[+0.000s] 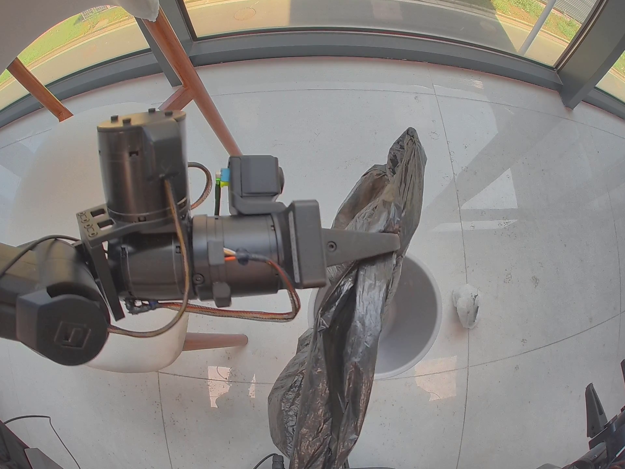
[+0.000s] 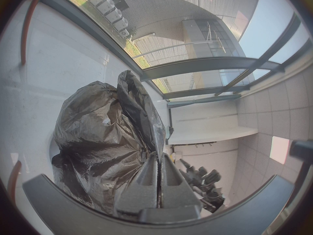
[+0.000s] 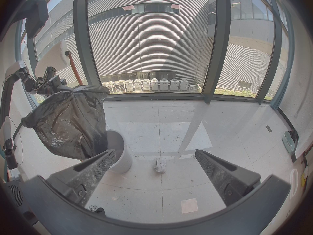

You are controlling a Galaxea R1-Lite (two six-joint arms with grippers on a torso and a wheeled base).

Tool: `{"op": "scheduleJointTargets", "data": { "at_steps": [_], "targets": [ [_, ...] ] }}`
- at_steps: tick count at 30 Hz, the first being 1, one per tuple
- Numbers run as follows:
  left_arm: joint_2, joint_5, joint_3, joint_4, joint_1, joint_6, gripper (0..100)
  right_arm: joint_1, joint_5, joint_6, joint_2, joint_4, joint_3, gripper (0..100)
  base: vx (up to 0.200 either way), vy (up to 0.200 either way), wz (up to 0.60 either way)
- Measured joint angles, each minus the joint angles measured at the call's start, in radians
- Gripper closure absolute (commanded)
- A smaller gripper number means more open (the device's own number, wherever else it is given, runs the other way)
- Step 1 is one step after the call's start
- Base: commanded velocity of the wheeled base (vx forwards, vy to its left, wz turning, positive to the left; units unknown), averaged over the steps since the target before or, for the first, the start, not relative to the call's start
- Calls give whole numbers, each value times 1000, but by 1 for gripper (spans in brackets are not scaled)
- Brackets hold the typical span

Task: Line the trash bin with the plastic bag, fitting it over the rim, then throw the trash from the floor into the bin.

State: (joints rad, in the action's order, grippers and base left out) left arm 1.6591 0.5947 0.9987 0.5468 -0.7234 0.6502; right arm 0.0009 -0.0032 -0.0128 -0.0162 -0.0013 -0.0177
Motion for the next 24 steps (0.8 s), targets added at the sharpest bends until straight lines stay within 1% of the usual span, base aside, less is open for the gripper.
{"op": "scheduleJointTargets", "data": {
  "at_steps": [3, 5, 6, 7, 15, 18, 20, 24],
  "targets": [
    [31, -67, -12, 0, -18, -57, 100, 0, 0, 0, 0, 0, 0, 0, 0, 0, 0],
    [58, -123, -16, 1, -30, -78, 100, 1, 0, 0, 0, 0, 0, 0, 0, -200, 0],
    [68, -136, -17, 0, -35, -83, 100, 0, 0, -1, 0, 0, 0, 0, 0, -200, 0],
    [79, -145, -18, -1, -41, -84, 100, 1, 0, -1, 0, 0, 0, 0, 0, -200, 0],
    [114, -149, -24, -6, -58, -86, 100, 0, 1, 2, 0, 0, 0, 0, 0, -200, 0],
    [110, -161, -30, -7, -60, -108, 100, 0, 3, 4, 0, 0, 0, 0, 0, 0, 0],
    [106, -178, -37, -9, -60, -149, 100, 0, 13, 0, 0, -8, 0, 0, 0, 0, 0],
    [102, -233, -48, -26, -60, -256, 100, 6, 63, -38, -11, -25, -49, 0, 0, 0, 0]
  ]
}}
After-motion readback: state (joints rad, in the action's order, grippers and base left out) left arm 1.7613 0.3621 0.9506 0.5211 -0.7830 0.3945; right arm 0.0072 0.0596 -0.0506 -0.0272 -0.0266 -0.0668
